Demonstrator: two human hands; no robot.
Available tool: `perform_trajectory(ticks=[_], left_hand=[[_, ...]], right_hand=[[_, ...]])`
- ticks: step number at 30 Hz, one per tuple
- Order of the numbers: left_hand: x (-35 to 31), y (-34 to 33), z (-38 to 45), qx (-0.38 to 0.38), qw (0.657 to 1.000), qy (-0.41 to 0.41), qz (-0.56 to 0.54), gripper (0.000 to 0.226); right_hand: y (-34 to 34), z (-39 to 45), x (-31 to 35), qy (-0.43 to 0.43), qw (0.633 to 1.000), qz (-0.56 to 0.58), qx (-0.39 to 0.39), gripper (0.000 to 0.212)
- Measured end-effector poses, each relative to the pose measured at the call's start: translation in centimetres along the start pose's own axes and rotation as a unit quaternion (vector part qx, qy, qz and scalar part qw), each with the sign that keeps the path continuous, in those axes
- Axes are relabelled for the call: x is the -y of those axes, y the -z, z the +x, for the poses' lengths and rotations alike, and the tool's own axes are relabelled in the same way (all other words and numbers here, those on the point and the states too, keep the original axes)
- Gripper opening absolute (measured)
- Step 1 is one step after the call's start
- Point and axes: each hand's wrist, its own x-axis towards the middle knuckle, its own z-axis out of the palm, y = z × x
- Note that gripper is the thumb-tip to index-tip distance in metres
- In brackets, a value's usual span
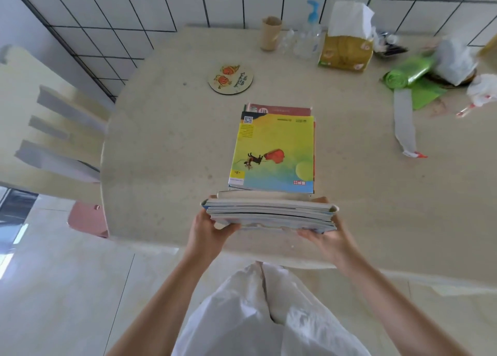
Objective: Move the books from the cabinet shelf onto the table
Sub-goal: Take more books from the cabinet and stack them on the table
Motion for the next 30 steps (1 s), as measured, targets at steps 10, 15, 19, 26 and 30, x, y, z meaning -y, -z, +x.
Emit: perform_trajectory(ticks=[10,15,19,26,30], left_hand=[[0.4,0.1,0.5,0.041,0.998,0.018,0.036,0.039],[1.3,0.2,0.7,0.055,0.998,0.021,0.037,0.038],[0.8,0.6,1.1,0.070,0.996,-0.024,0.041,0.033],[0.8,1.0,1.7,0.095,0.995,-0.028,0.034,0.038],[0.2,1.7,2.8,0.133,0.991,-0.004,0.023,0.052]], right_hand=[[1.2,0.5,0.7,0.037,0.995,-0.065,0.060,0.098],[2.5,0.9,-0.3,-0.071,0.988,-0.079,0.115,0.060],[3.7,1.2,0.5,-0.125,0.962,-0.133,0.201,0.075],[3.6,1.7,0.5,-0.147,0.949,-0.165,0.225,0.123],[3.9,2.0,1.5,-0.045,0.975,-0.114,0.186,0.060]])
